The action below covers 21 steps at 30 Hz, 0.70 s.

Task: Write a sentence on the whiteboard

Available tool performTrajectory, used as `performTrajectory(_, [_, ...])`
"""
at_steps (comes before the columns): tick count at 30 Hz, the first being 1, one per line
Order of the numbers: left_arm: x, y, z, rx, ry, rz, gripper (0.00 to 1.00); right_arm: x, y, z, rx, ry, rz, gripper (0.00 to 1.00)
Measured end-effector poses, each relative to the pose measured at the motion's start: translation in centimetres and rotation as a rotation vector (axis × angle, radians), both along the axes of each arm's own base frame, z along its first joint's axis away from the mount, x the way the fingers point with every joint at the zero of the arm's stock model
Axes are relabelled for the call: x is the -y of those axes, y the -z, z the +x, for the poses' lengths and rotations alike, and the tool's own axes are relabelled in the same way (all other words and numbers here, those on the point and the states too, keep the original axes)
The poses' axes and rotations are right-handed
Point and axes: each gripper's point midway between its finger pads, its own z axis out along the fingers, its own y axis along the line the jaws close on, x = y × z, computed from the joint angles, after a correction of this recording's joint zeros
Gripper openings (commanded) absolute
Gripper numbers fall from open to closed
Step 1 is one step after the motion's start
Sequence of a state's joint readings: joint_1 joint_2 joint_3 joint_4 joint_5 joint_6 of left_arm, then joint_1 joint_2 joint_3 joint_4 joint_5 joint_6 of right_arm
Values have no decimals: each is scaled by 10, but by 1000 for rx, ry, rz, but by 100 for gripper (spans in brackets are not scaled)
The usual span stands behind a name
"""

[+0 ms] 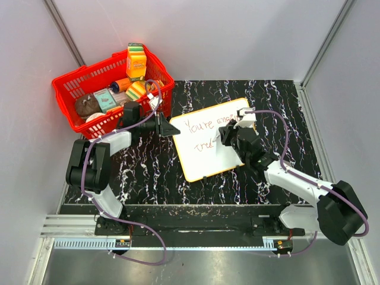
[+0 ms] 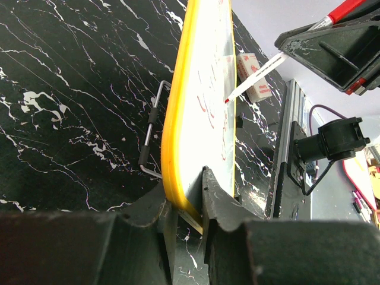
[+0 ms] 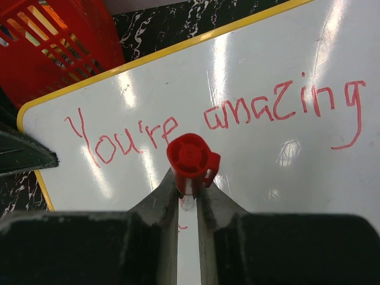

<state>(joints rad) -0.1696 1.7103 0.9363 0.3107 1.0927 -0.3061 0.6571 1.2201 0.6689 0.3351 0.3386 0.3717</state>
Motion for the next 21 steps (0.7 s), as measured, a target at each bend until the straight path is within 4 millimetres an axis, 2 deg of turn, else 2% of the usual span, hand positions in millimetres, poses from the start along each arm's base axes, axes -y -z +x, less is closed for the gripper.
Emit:
performTrajectory(13, [0, 0, 0, 0, 0, 0, 0, 11, 25, -11, -56, 6, -39, 0])
performTrajectory(21, [0, 0, 0, 0, 0, 0, 0, 15, 8, -13, -22, 15, -16, 0])
